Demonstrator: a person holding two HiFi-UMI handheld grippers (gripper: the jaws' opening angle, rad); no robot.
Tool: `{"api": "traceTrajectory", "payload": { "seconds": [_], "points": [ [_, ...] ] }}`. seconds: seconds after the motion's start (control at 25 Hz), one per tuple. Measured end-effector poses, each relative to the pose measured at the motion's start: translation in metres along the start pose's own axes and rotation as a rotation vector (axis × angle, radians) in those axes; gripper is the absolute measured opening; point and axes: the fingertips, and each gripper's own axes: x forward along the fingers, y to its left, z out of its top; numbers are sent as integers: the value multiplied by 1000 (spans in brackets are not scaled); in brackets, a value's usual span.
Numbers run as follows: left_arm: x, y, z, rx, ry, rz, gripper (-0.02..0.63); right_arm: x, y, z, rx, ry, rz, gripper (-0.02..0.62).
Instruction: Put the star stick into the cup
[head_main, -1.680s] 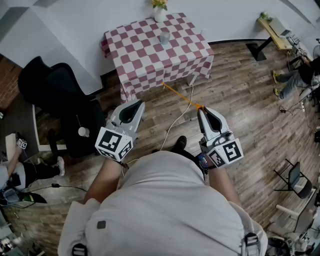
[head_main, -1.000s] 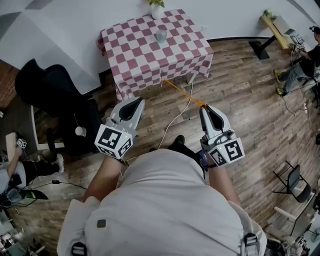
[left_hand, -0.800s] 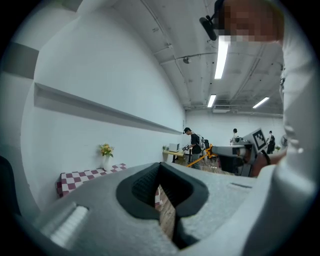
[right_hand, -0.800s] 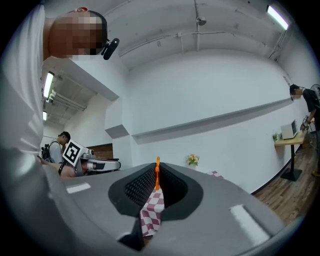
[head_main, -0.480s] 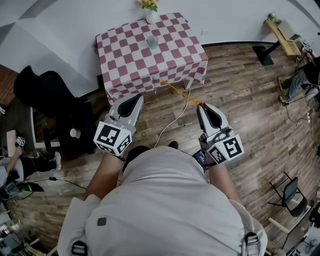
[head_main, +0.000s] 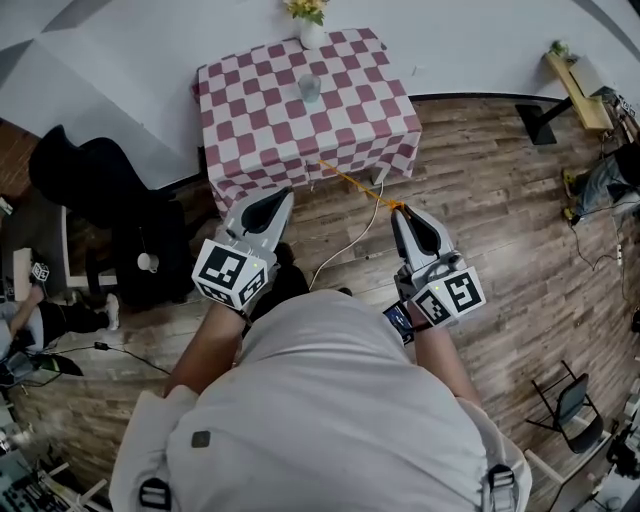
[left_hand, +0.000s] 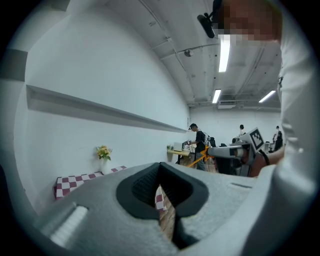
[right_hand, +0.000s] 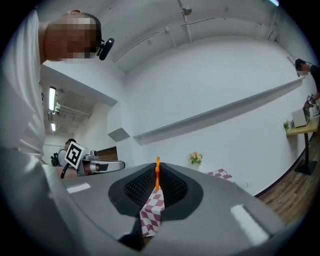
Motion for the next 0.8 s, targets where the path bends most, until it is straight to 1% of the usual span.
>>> {"api": "traceTrajectory", "payload": {
  "seconds": [0.24, 0.36, 0.48, 0.64, 0.8],
  "points": [
    [18, 28, 7, -2, -8, -30, 5, 26, -7, 1, 0, 9, -31, 28],
    [26, 46, 3, -4, -1, -56, 5, 48, -9, -4, 3, 18, -44, 29],
    [29, 74, -1, -23, 3, -68, 5, 77, -6, -8, 4, 26, -52, 28],
    [32, 122, 3, -35, -9, -73, 5, 125, 0, -10, 0, 37, -60, 29],
    [32, 159, 9, -29, -11, -109, 5, 168, 14, -7, -18, 42, -61, 29]
  ]
}}
